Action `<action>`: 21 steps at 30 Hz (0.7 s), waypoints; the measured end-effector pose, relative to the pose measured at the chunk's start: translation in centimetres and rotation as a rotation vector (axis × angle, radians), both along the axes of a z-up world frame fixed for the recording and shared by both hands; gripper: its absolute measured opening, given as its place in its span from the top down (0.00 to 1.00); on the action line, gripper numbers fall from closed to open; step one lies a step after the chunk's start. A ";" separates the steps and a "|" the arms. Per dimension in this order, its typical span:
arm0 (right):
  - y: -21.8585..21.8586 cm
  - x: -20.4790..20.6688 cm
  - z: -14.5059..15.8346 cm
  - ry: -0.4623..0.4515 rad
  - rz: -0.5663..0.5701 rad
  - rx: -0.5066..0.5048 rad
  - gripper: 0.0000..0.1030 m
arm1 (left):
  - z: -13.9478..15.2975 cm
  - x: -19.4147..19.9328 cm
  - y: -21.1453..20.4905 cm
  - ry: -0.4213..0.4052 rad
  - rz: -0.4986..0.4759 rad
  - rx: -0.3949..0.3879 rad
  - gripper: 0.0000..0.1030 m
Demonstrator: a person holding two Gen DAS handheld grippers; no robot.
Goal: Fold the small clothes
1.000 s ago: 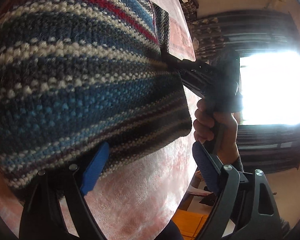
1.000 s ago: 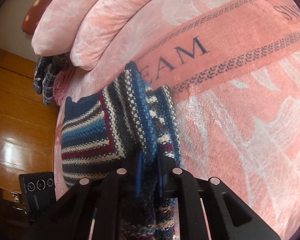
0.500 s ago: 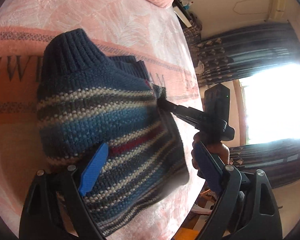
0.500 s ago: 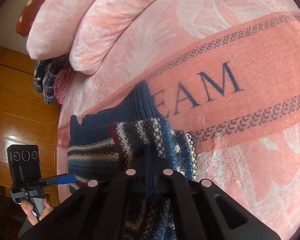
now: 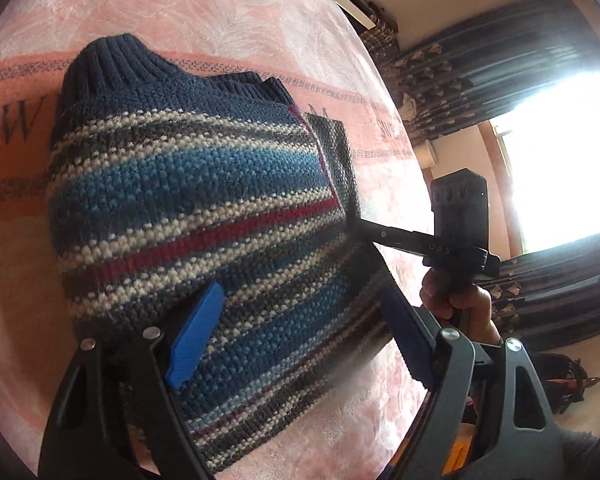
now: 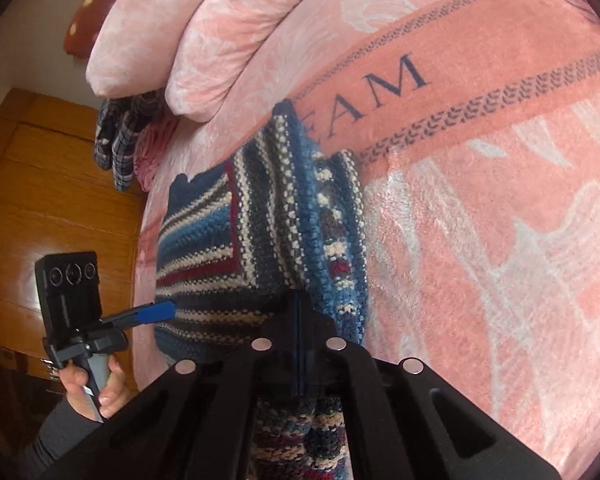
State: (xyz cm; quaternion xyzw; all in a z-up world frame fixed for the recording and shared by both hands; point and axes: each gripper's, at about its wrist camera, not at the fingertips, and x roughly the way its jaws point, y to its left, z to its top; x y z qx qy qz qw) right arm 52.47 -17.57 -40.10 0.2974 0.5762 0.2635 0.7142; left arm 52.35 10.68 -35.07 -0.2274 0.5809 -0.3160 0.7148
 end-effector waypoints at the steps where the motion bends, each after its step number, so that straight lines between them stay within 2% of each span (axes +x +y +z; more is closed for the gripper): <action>1: -0.5 -0.1 0.6 -0.005 -0.015 0.030 1.00 | 0.8 -0.1 0.1 0.002 0.014 -0.015 0.18; 2: -1.2 -0.2 1.1 -0.006 -0.024 0.077 0.95 | 1.7 -0.3 0.7 0.002 0.029 -0.063 0.17; 4: -3.0 0.4 1.2 0.040 -0.061 0.164 0.68 | 3.6 -1.5 3.1 -0.040 0.067 -0.170 0.11; 5: -3.8 0.9 1.0 0.067 -0.080 0.193 0.31 | 4.2 -2.1 4.2 -0.066 0.088 -0.191 0.10; 6: -4.4 1.5 0.7 0.084 -0.084 0.218 0.19 | 4.4 -2.8 5.2 -0.076 0.106 -0.190 0.10; 8: -4.9 3.0 -0.1 0.131 -0.062 0.276 0.19 | 3.6 -4.3 7.4 -0.060 0.145 -0.195 0.09; 10: -4.4 4.4 -0.8 0.152 -0.027 0.302 0.19 | 1.4 -5.6 9.6 -0.013 0.172 -0.190 0.09; 13: -2.1 6.1 -2.2 0.195 0.062 0.266 0.19 | -2.8 -6.4 11.3 0.065 0.188 -0.142 0.09; 14: -1.3 6.4 -2.8 0.216 0.086 0.245 0.19 | -3.9 -6.6 11.5 0.085 0.186 -0.148 0.09; 16: -0.1 6.9 -3.6 0.229 0.128 0.215 0.19 | -5.6 -6.9 11.6 0.117 0.178 -0.203 0.09; 21: 1.7 8.0 -4.0 0.234 0.194 0.241 0.19 | -8.2 -6.6 11.5 0.154 0.179 -0.320 0.09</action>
